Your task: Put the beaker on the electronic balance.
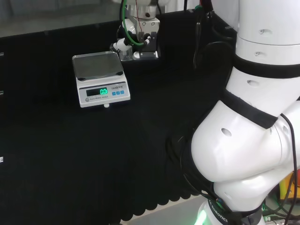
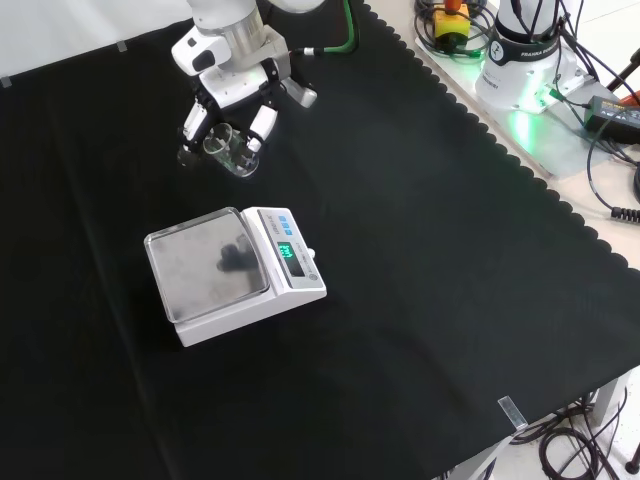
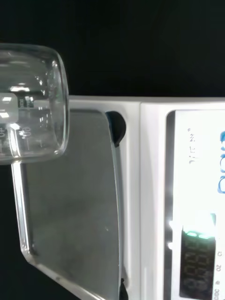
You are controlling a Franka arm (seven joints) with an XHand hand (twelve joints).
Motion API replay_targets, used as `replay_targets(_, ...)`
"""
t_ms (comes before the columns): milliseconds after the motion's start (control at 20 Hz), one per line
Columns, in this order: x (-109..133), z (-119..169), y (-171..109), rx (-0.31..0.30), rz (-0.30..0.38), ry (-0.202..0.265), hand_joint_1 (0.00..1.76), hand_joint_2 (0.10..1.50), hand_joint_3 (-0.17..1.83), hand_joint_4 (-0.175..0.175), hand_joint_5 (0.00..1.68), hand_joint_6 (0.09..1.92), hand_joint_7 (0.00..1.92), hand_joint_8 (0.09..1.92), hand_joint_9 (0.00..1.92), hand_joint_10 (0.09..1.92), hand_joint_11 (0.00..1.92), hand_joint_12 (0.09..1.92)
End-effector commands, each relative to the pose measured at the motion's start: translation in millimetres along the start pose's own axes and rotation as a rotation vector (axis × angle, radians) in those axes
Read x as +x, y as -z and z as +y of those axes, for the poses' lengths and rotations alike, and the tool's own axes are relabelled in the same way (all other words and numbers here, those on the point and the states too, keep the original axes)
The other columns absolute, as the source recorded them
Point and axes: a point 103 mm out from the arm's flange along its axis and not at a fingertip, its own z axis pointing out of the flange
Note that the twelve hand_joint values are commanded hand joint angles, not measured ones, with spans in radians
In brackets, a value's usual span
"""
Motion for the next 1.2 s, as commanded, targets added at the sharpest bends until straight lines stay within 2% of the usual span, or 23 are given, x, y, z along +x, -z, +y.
replay_targets(50, 12.9, 17.0, -4.8, -0.056, 0.016, 0.056, 1.18, 1.10, -0.17, -0.175, 0.57, 0.09, 1.00, 0.75, 1.56, 0.23, 1.60, 0.69)
replay_targets(300, 27.2, 34.4, -10.7, -0.105, 0.029, 0.104, 1.18, 1.09, -0.17, -0.175, 0.58, 0.09, 0.99, 0.76, 1.56, 0.23, 1.59, 0.69)
replay_targets(950, 63.9, 90.1, -46.5, -0.081, 0.061, 0.211, 1.18, 1.09, -0.17, -0.175, 0.58, 0.09, 0.98, 0.76, 1.54, 0.23, 1.59, 0.67)
replay_targets(1200, 70.5, 102.0, -61.3, -0.103, 0.066, 0.240, 1.18, 1.09, -0.17, -0.175, 0.58, 0.09, 0.97, 0.76, 1.53, 0.23, 1.58, 0.66)
